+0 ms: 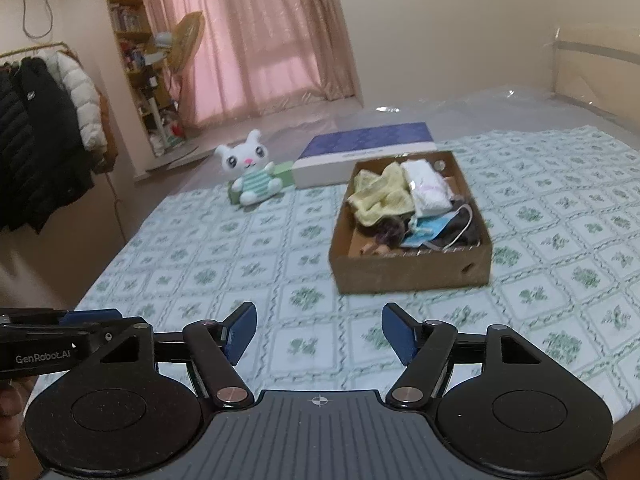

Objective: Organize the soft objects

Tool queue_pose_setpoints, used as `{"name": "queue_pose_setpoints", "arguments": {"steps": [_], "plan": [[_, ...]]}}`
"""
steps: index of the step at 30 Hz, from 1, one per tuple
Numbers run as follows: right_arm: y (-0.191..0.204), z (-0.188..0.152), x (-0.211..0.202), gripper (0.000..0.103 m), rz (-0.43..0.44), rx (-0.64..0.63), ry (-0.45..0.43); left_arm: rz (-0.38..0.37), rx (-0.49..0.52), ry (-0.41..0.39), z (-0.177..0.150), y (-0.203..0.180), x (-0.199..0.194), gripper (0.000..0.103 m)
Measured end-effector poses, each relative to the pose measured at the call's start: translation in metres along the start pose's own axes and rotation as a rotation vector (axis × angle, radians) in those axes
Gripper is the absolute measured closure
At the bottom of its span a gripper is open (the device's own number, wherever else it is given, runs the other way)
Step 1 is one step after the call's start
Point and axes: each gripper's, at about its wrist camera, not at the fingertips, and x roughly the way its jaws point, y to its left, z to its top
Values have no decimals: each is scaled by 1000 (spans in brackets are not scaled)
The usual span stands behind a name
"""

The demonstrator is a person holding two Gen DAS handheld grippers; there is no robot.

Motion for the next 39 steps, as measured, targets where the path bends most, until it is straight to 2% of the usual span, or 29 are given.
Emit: {"name": "queue_pose_setpoints", "arguments": {"steps": [12, 31, 39], "plan": [[29, -40, 8, 33, 40, -59, 99, 35, -55, 35, -43, 17, -14, 66], [37, -55, 35, 32, 81, -74, 169, 38, -49, 62, -48, 18, 1, 65], [35, -53, 42, 32, 74, -62, 177, 36, -48, 68, -46, 20, 7, 65]]}}
